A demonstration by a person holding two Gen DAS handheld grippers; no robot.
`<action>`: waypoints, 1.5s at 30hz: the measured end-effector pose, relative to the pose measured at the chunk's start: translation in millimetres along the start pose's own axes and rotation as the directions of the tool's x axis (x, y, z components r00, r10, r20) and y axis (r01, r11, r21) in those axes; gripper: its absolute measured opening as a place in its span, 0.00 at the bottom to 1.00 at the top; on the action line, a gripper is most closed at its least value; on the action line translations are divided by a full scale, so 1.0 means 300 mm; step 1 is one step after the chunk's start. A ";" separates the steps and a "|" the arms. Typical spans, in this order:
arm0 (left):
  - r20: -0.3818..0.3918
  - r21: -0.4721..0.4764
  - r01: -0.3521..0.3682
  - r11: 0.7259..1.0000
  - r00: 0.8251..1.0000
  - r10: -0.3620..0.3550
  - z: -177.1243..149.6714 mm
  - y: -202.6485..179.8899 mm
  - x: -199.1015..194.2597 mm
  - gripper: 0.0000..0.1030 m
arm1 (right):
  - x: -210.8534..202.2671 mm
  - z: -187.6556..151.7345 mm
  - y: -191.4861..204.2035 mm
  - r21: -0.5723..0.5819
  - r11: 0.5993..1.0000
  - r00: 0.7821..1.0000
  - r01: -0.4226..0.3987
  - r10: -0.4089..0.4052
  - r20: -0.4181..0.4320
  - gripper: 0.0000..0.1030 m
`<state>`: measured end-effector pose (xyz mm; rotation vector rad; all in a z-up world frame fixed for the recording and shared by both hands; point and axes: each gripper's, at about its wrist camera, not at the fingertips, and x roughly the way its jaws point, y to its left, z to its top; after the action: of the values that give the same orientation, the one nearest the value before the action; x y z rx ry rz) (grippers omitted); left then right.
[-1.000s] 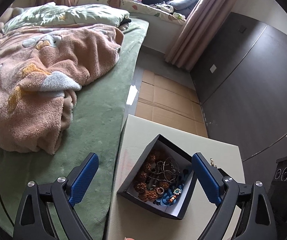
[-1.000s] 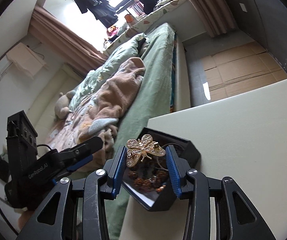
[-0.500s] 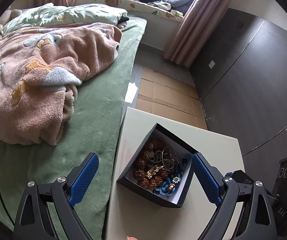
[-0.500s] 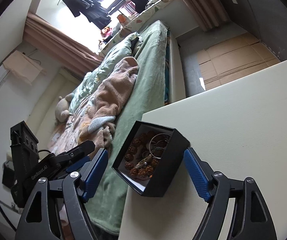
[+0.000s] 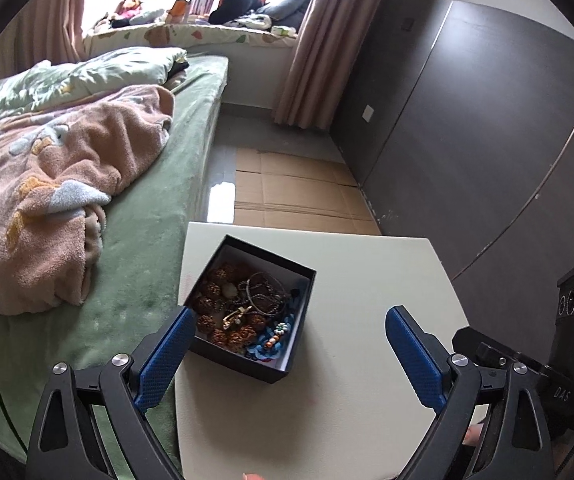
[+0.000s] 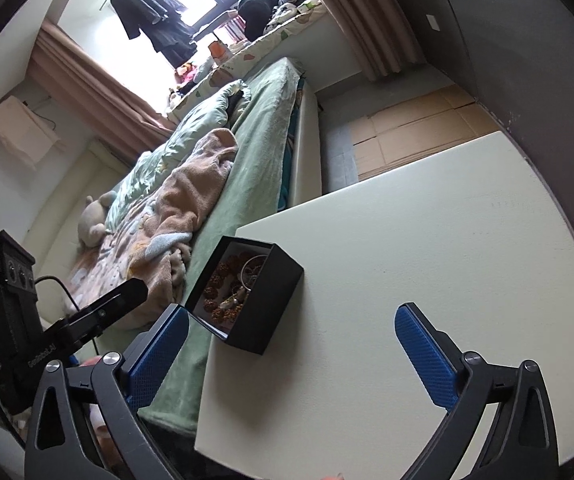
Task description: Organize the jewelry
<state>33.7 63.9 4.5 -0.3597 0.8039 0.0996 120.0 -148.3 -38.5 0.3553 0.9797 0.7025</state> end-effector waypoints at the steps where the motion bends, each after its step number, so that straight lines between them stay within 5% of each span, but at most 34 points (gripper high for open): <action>1: 0.007 0.007 0.008 1.000 1.000 -0.008 -0.005 -0.013 -0.011 0.94 | -0.013 -0.001 -0.005 0.000 1.000 1.000 0.010 -0.010 0.006 1.00; 13: 0.090 0.001 0.033 0.999 0.995 -0.033 -0.045 -0.071 -0.123 0.95 | -0.165 -0.015 -0.022 -0.054 0.996 0.997 0.065 -0.062 0.046 1.00; 22: 0.116 0.007 -0.037 0.999 0.993 0.036 -0.087 -0.084 -0.158 0.95 | -0.230 -0.041 -0.024 -0.099 0.992 0.996 0.080 -0.075 0.053 1.00; 45: 0.141 0.032 -0.096 0.995 0.986 0.090 -0.106 -0.110 -0.180 0.95 | -0.240 -0.093 0.004 -0.196 0.973 0.993 0.121 -0.117 0.029 1.00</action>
<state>-18.2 24.7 32.3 -0.2750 0.6834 0.1943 69.5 -197.7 -6.9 0.1273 0.8989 0.6798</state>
